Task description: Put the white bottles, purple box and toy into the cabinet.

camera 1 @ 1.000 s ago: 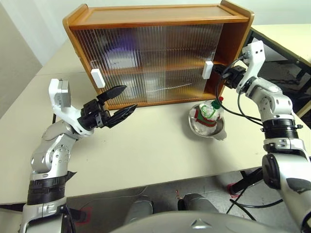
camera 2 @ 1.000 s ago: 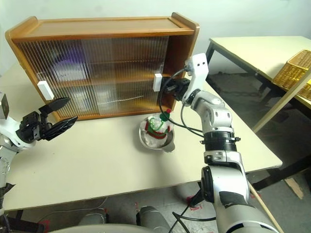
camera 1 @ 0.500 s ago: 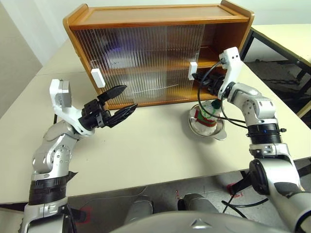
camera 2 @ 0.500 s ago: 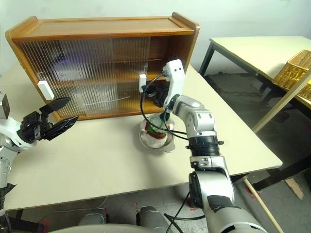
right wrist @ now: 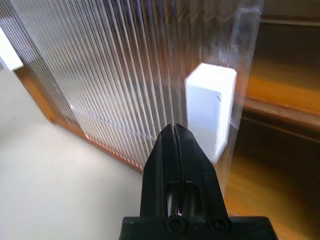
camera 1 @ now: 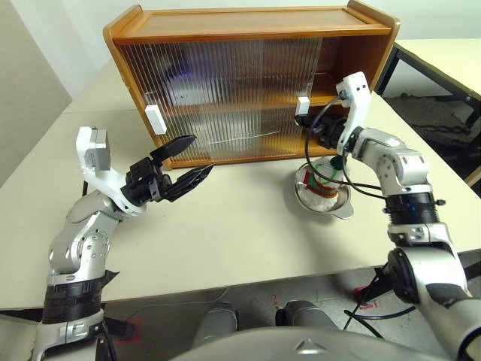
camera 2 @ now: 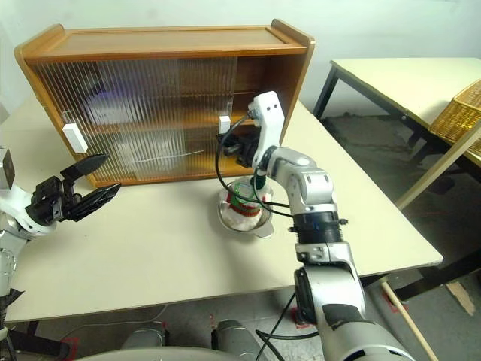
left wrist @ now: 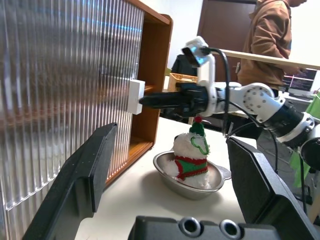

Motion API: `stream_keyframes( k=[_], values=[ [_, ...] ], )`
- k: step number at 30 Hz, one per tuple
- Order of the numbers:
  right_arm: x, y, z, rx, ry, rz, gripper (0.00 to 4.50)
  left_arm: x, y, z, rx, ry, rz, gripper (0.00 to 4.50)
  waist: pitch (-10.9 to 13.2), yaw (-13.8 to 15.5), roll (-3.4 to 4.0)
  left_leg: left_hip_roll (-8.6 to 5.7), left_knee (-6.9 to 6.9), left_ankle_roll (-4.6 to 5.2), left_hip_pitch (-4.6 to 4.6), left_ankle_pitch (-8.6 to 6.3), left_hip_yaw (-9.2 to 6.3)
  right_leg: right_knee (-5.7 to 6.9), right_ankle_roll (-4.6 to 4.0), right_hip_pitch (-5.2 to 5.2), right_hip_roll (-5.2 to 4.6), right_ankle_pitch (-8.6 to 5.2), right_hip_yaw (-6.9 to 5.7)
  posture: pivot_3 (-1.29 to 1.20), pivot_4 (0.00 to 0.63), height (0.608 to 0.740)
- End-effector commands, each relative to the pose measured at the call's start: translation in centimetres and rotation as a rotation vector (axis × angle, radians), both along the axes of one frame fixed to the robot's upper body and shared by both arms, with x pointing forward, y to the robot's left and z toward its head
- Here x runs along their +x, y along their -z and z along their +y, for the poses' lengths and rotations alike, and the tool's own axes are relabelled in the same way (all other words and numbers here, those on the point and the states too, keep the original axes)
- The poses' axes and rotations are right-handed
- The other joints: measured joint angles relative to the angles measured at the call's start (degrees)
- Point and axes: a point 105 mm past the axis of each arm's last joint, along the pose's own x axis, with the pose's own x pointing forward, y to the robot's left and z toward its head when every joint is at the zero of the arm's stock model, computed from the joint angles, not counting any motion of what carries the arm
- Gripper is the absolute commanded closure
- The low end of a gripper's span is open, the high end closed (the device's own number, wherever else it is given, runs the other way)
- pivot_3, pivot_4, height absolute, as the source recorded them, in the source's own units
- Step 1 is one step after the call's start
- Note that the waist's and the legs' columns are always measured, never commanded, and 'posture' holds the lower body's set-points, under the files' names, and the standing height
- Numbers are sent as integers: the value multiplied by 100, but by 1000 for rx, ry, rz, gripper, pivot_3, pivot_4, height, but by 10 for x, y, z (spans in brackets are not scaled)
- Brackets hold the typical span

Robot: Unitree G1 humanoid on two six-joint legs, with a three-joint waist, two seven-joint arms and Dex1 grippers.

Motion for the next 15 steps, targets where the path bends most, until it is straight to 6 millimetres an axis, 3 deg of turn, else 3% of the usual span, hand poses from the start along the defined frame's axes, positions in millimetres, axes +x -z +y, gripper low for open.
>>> stream_keyframes(
  k=[1,7,15],
  values=[
    [-7,-3,-6,-19,-1,5,4447,-3,-2,-3,1,16,-17,0,0,2,0,-1,1,-1,1,0,-1,1,0,1,1,0,0,-7,0,740],
    [0,-5,-24,-43,60,-7,4447,1,-3,-5,-1,25,-22,0,0,-2,-1,6,6,-1,18,2,-5,4,54,14,17,-25,4,-14,0,740],
    [21,1,-24,-55,90,-32,4447,3,-5,-6,-1,27,-29,0,0,-4,0,35,1,1,20,3,-13,12,53,10,31,-19,3,-7,0,740]
  ],
)
